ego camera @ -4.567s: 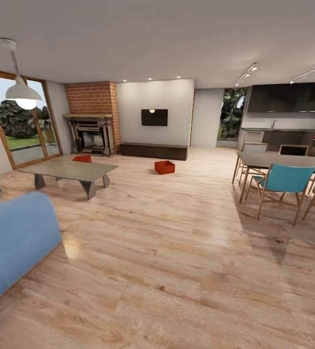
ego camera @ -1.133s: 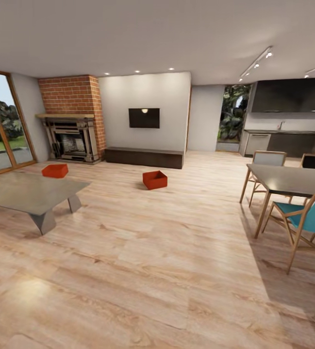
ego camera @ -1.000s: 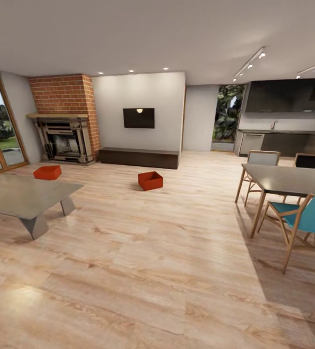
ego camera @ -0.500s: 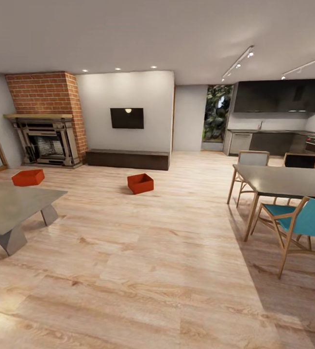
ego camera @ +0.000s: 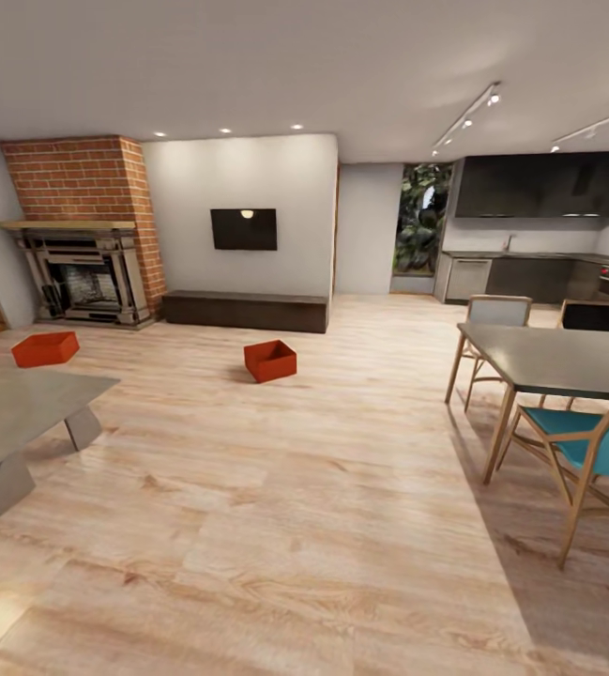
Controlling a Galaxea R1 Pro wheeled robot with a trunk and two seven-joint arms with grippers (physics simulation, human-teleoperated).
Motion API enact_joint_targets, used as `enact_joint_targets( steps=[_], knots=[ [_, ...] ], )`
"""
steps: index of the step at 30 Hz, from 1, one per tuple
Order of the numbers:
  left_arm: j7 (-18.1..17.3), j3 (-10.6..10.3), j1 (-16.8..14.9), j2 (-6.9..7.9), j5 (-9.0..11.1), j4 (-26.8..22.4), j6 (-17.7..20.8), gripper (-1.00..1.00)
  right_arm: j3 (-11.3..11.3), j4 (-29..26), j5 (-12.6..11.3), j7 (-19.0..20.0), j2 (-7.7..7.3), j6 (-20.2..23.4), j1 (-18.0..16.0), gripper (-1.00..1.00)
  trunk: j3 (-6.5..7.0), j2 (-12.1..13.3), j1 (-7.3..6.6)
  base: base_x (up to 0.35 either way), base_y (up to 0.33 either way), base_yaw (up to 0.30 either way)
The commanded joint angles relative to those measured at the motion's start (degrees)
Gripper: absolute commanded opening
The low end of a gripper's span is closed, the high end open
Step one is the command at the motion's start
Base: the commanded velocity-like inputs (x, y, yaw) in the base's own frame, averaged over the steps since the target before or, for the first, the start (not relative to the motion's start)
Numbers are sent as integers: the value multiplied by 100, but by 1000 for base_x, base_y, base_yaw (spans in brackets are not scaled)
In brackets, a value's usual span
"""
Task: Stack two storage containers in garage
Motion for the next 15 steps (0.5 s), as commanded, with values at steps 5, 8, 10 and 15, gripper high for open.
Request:
enact_joint_targets(
  steps=[5,8,10,15],
  knots=[
    [7,28,0,0,13,-8,11,100,34,18,-64,35,-2,-35,-7,100,-5,-2,3,327,0,0],
    [7,28,0,-5,13,-6,15,100,34,18,-64,30,-3,-35,-7,100,-5,-2,3,328,0,0],
    [7,28,0,-6,13,-7,19,100,34,18,-64,32,-3,-35,-7,100,-5,-2,3,330,0,0],
    [7,28,0,-5,7,-10,2,100,40,18,-53,35,-3,-49,-7,100,-5,-2,3,331,0,0]
  ],
)
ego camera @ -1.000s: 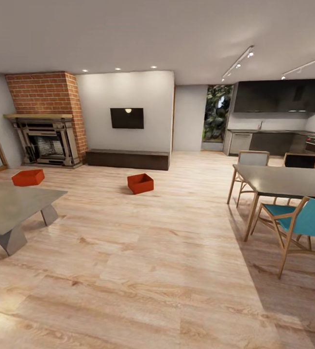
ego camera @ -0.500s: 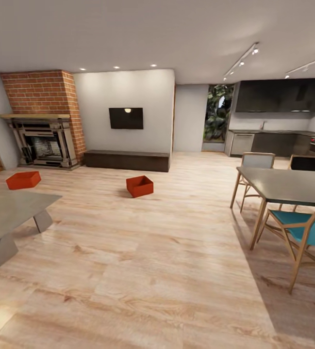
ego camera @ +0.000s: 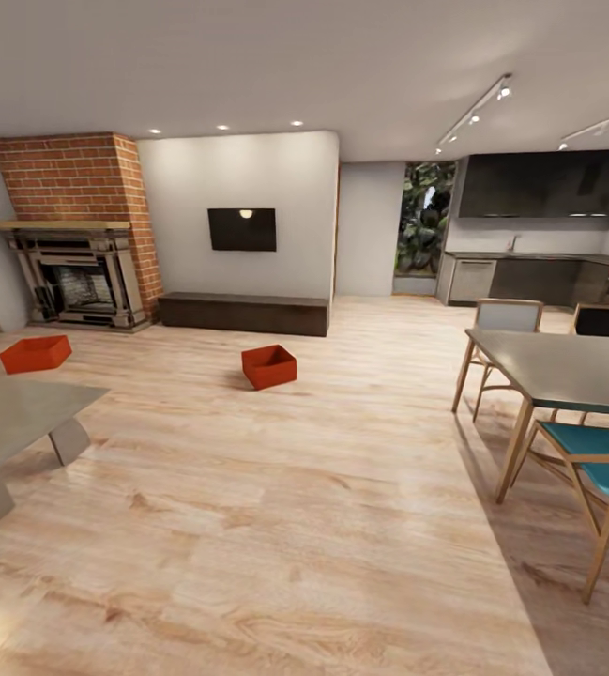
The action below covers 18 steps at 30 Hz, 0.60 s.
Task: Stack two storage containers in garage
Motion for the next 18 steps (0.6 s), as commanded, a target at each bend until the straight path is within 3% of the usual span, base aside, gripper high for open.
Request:
enact_joint_targets(
  steps=[1,18],
  knots=[
    [7,28,0,1,11,-8,-10,100,39,18,-58,32,2,-42,-7,100,-5,-2,3,332,0,0],
    [7,27,0,5,4,-8,-65,100,41,18,-54,32,7,-51,-7,100,-5,-2,3,333,0,0]
  ],
)
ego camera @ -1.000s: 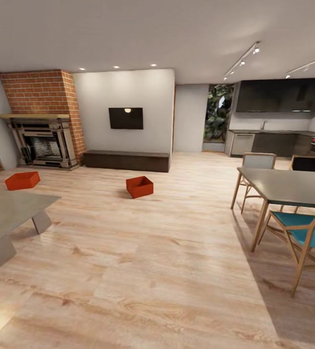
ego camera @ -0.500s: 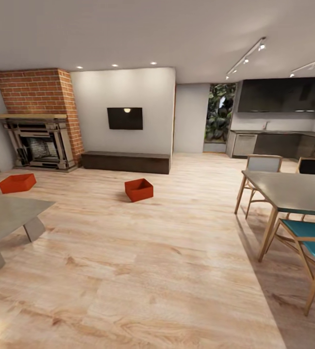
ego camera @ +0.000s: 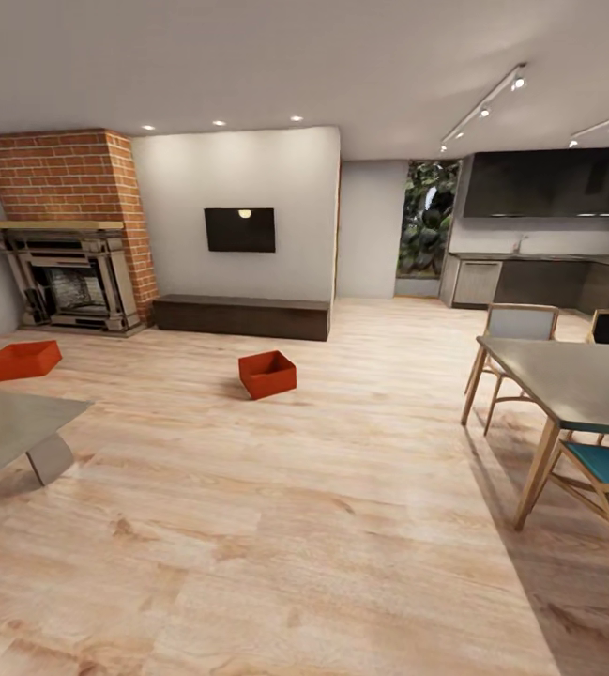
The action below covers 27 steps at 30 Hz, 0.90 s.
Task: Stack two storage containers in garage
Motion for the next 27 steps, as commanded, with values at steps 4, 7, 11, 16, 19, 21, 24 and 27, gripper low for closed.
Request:
enact_joint_targets(
  steps=[4,7,11,16,19,21,24,27],
  knots=[
    [6,28,0,-1,12,-6,-9,100,37,18,-63,32,2,-25,-7,100,-5,-2,3,333,0,0],
    [6,27,0,-1,11,-6,-13,100,37,18,-67,32,-3,-23,-7,100,-5,-2,3,333,0,0],
    [6,27,0,-1,11,-6,-30,100,35,18,-69,32,-5,-18,-7,100,-5,-2,3,333,0,0],
    [6,28,0,-1,15,-4,-172,100,36,18,-70,32,-6,-14,-7,100,-5,-2,3,333,0,0],
    [6,28,0,-5,18,-3,-227,100,37,18,-70,32,2,-13,-7,100,-5,-2,3,333,0,0],
    [6,28,0,-7,19,-1,-241,100,37,18,-70,32,6,-13,-7,100,-5,-2,3,333,0,0],
    [6,33,0,-9,19,1,-256,100,37,18,-70,32,12,-12,-7,100,-5,-2,3,333,0,0],
    [6,36,0,-10,22,2,-262,100,37,18,-70,32,20,-9,-7,100,-5,-2,3,333,0,0]
  ],
)
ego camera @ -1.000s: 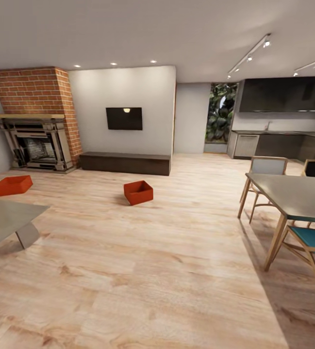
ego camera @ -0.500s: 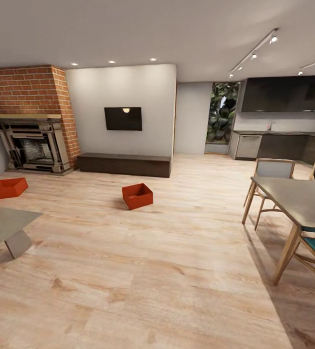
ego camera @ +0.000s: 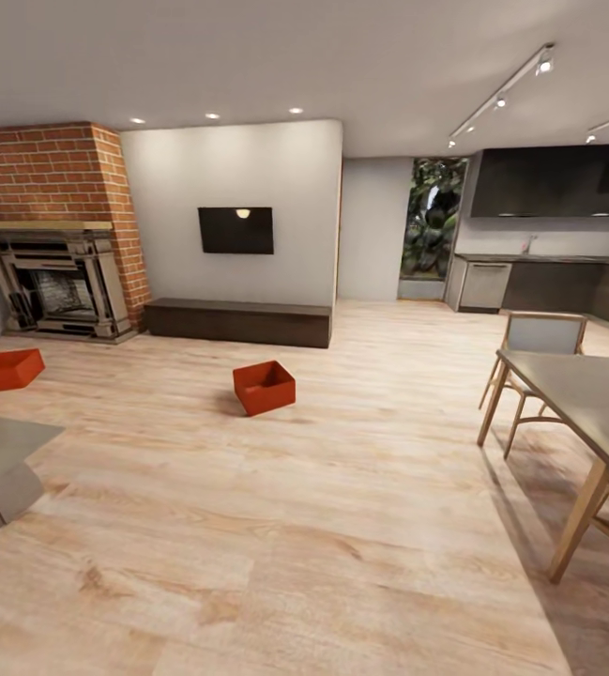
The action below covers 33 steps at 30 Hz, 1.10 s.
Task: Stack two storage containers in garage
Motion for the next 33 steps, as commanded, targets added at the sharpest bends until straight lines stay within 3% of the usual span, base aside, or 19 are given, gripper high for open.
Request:
enact_joint_targets(
  steps=[1,33],
  knots=[
    [4,29,0,-2,12,-4,-11,100,36,18,-61,32,1,-35,-7,100,-5,-2,3,333,0,0],
    [4,43,0,-17,15,5,-8,100,58,18,-46,35,-31,-45,-7,100,-5,-2,3,333,0,0]
  ],
)
